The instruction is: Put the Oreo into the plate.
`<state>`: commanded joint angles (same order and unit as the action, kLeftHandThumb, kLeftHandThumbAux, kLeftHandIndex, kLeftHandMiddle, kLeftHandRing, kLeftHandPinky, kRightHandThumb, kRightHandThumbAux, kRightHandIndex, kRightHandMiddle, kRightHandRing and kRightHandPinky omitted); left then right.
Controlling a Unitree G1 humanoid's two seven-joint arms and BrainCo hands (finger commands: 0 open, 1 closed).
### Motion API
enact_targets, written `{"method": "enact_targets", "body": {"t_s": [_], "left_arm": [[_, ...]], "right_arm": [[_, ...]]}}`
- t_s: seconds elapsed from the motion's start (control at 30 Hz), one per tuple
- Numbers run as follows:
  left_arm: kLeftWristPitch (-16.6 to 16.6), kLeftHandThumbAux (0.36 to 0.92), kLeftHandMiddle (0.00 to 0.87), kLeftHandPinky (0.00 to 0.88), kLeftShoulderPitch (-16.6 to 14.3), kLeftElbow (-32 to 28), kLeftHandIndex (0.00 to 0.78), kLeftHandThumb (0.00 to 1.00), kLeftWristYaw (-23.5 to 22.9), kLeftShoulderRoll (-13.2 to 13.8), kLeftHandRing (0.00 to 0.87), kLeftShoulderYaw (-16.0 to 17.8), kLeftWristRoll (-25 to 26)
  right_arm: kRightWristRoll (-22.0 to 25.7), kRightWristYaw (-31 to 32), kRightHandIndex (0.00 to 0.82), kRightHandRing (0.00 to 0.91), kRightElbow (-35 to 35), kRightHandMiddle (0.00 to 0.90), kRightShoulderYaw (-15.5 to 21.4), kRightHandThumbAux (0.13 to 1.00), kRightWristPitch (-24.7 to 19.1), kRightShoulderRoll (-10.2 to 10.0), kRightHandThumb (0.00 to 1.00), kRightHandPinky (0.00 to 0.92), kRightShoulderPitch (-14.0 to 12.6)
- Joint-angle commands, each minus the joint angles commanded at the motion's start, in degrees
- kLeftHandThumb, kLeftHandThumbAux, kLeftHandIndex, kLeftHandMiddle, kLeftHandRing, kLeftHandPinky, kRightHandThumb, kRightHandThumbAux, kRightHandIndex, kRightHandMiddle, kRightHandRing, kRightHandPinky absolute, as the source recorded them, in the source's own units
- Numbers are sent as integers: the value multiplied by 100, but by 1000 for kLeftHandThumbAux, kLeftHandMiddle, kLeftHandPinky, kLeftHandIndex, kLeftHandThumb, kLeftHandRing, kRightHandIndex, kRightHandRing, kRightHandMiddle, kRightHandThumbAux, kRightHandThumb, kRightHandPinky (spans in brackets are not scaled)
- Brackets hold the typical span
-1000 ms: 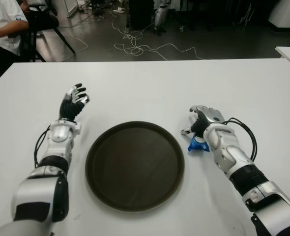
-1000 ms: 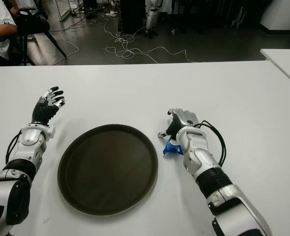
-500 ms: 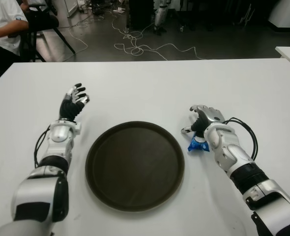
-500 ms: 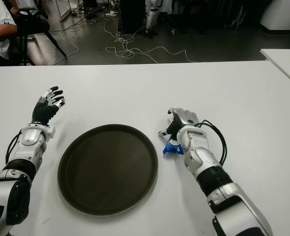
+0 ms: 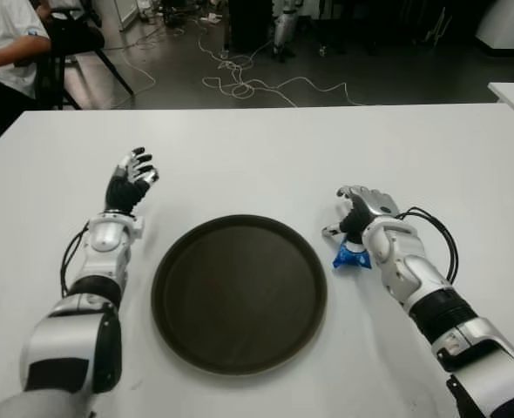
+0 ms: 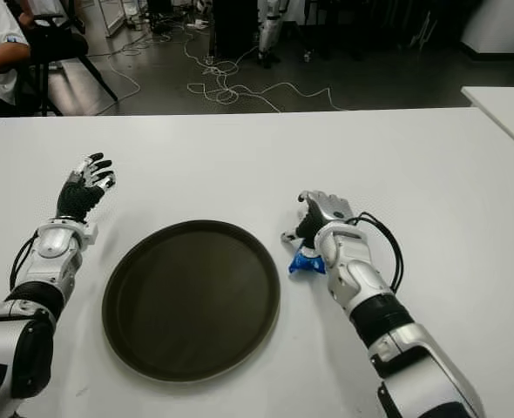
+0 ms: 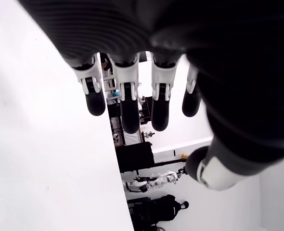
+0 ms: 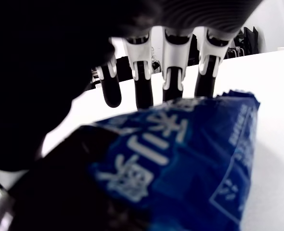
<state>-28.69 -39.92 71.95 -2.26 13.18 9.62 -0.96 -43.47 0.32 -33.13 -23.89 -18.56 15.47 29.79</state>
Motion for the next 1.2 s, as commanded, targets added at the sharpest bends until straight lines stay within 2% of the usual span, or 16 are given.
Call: {"method": "enact_targets", "body": {"t_s": [0.33,0.7,0.87,1.1,1.2], "left_arm": [[53,679,157,80,-11,16,116,0,-17,10,121,-9,-14],[12,657,171,99,-3,14,117,0,57,20,136,-48,-72],[1,674,169,91,-5,19,122,2,107,13,131,-66,-100],[53,694,165,95,-18,31,123,0,103,11,130,-55,-58],[33,677,168,97,-15,30,126,0,108,12,135,-63,-64]], "right_arm": [[-22,-137,222,234,67,228,15,662,-10,28,0,220,-31],[-36,-52,202,209,385,214,1,657,-168,87,0,181,-117],[-102,58,199,205,610,211,-25,650,-351,126,0,174,-155],[-216,171,210,198,1201,211,-41,658,-608,233,0,154,-359],[-291,275,217,195,1523,213,-70,658,-736,301,0,151,-459]]}}
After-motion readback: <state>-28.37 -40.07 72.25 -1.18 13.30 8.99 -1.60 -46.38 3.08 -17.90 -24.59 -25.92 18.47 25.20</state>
